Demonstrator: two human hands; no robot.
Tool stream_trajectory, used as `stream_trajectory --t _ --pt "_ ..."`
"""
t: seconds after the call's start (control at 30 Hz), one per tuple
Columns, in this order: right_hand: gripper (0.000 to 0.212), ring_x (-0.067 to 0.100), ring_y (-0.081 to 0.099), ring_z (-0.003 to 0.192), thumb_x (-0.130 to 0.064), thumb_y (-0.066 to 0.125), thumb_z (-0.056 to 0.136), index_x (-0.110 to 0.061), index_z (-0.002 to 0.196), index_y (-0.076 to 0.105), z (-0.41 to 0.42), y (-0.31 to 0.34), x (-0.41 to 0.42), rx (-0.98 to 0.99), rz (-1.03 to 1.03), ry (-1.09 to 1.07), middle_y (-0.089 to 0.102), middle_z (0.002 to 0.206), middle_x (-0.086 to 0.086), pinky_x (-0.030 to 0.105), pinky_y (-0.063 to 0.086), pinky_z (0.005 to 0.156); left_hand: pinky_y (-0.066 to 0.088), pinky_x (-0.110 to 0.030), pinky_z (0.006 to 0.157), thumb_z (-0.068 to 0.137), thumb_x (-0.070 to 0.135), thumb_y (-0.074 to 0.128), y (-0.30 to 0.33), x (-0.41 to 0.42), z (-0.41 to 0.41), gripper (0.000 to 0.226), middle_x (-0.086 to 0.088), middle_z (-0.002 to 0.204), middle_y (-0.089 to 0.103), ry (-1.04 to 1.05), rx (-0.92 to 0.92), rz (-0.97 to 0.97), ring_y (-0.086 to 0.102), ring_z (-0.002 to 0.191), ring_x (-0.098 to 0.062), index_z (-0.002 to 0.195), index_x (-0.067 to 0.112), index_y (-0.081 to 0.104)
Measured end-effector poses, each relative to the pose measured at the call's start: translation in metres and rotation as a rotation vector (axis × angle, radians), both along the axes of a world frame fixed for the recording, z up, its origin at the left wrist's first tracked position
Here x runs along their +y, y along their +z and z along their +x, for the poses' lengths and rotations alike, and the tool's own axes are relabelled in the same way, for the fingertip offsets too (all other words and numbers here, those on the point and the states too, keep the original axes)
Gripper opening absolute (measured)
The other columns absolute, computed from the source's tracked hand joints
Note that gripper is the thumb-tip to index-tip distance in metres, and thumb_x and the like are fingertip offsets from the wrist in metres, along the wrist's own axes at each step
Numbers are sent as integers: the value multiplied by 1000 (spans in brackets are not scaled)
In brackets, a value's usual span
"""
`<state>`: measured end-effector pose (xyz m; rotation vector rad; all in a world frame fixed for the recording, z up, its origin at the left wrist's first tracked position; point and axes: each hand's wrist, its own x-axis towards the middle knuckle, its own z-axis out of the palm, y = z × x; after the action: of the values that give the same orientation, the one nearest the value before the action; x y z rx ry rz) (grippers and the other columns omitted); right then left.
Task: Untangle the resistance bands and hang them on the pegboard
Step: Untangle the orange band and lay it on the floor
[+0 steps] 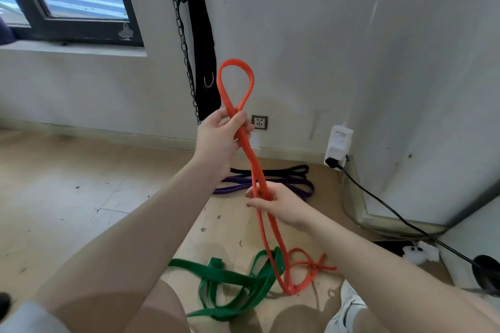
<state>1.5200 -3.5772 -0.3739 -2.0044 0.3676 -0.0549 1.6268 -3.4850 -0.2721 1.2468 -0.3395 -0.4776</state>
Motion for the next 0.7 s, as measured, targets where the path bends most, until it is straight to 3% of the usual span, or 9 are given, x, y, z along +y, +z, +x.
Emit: stream_trajectory --t 0.1,0.2,0.27,0.37,0.5,0.57,0.7 --pt "13 17 62 90 -30 62 87 -21 95 63 2 4 -4 -38 60 -5 64 89 -3 42 50 93 55 -34 84 89 9 58 -3 5 9 11 -3 83 69 -19 -1 5 68 84 -18 100 11 62" --pt "21 13 65 96 -29 46 97 -22 111 60 6 12 -6 -89 160 -60 67 96 -2 37 49 96 55 -33 84 90 10 57 -4 9 15 12 -5 92 70 -22 6 12 69 89 -19 101 12 62" --pt "25 10 63 101 -29 42 98 -30 120 54 8 13 -6 -100 151 -71 66 103 -2 37 47 99 55 -34 84 90 11 57 -3 10 17 10 -4 94 70 -22 5 13 69 89 -18 98 14 63" --pt "36 7 57 110 -28 51 95 -45 125 43 8 14 -4 -56 143 17 62 114 -7 36 42 103 56 -34 84 90 11 57 -4 10 19 10 -3 94 71 -44 -25 24 69 89 -18 99 14 63" --pt "35 7 53 116 -30 43 97 -33 132 45 17 29 1 -176 228 -31 59 118 -13 29 41 102 56 -32 83 90 10 57 -6 12 15 13 -3 95 72 -121 -105 78 69 92 -18 102 13 62" --pt "29 7 59 107 -22 47 96 -28 124 53 22 35 4 -234 191 -52 65 110 -6 23 46 93 56 -32 83 90 11 58 -7 14 14 14 -3 96 72 -141 -145 114 69 92 -18 102 13 63" --pt "18 10 62 93 -20 55 92 -24 108 64 24 33 -1 -297 -92 -227 67 97 -5 27 52 85 56 -30 81 88 12 60 -10 20 16 11 -1 93 74 -120 -169 142 70 89 -15 97 16 65"
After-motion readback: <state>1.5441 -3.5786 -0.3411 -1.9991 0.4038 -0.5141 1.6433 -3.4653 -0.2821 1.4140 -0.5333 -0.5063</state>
